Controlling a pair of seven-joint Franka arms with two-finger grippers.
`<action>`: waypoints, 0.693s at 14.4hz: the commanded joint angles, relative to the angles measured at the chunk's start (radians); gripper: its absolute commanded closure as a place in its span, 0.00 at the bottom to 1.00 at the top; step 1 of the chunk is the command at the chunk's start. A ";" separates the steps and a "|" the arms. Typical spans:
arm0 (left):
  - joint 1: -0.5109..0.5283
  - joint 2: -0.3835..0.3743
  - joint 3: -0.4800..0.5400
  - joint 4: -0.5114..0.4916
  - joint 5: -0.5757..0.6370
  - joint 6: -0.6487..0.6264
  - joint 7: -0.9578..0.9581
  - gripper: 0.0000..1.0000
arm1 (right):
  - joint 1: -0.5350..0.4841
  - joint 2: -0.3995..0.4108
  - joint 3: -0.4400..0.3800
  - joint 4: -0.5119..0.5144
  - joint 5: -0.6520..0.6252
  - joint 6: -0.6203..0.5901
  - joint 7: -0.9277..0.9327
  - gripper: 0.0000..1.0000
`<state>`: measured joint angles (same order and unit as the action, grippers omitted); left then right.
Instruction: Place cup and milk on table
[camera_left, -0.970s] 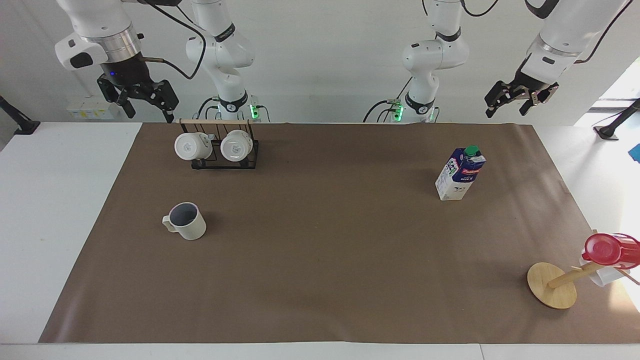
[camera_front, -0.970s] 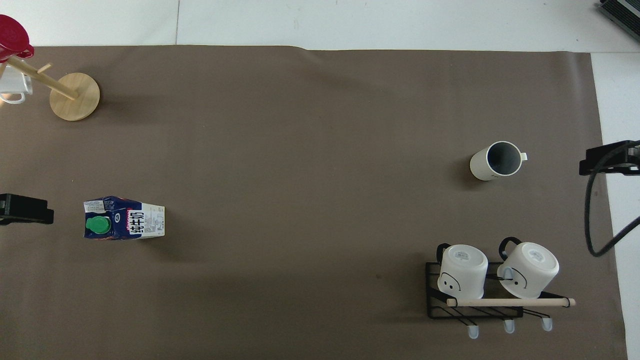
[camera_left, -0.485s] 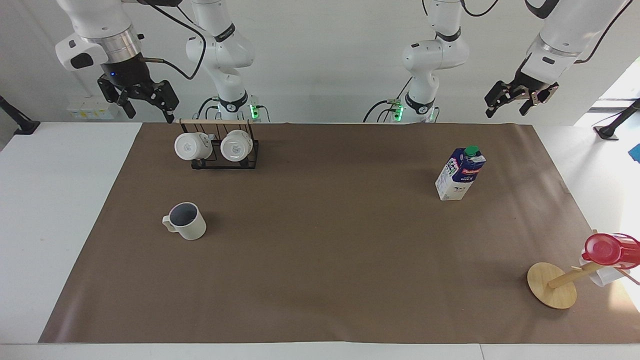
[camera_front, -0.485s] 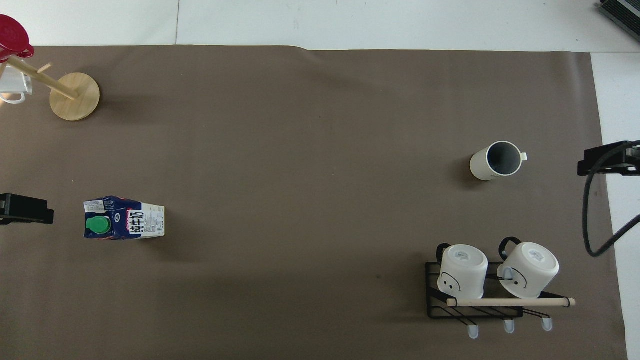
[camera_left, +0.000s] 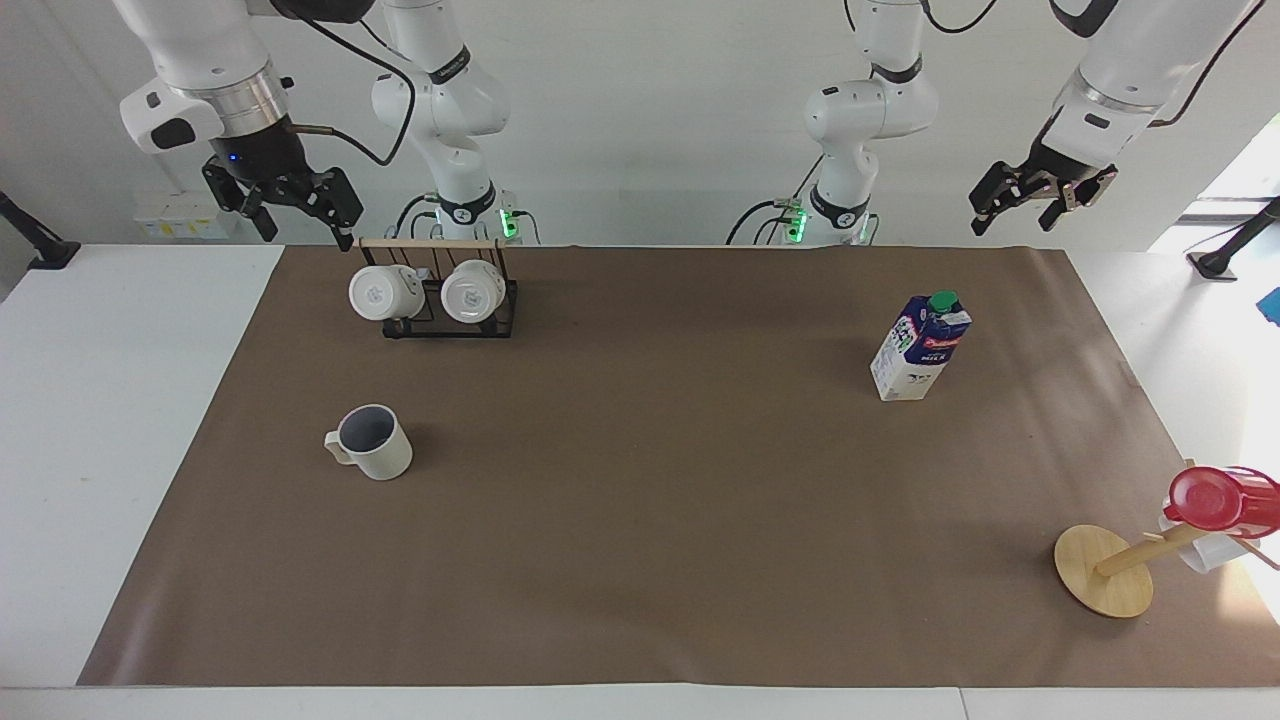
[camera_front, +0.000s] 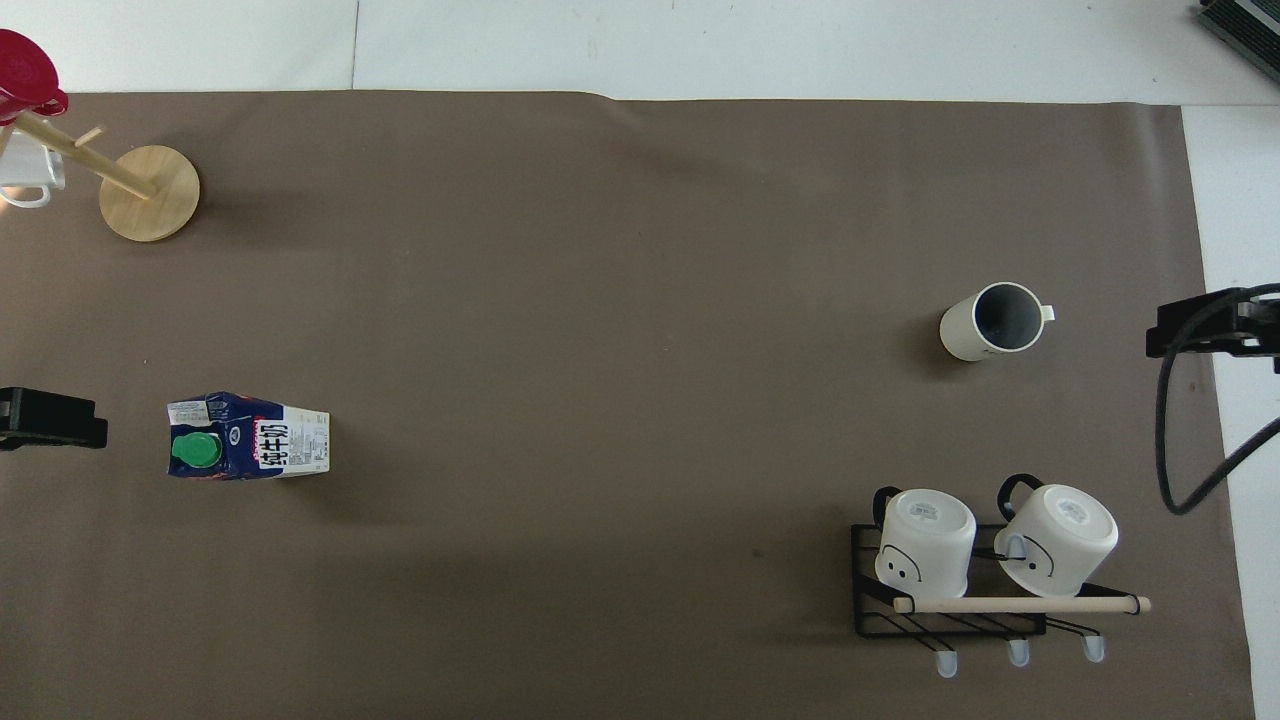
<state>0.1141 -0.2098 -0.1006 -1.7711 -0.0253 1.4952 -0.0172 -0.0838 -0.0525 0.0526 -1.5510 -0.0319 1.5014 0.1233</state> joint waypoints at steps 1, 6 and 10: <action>0.006 0.006 0.001 0.024 -0.008 -0.024 0.008 0.00 | -0.010 -0.023 0.001 -0.027 0.023 0.016 -0.034 0.00; 0.006 0.006 0.001 0.022 -0.008 -0.024 0.010 0.00 | -0.010 -0.015 0.001 -0.027 0.021 0.052 -0.033 0.00; 0.006 0.006 0.001 0.022 -0.008 -0.024 0.008 0.00 | -0.008 0.019 0.000 -0.011 0.015 0.063 -0.033 0.00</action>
<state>0.1141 -0.2098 -0.1006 -1.7710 -0.0253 1.4952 -0.0172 -0.0839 -0.0483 0.0526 -1.5545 -0.0319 1.5418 0.1233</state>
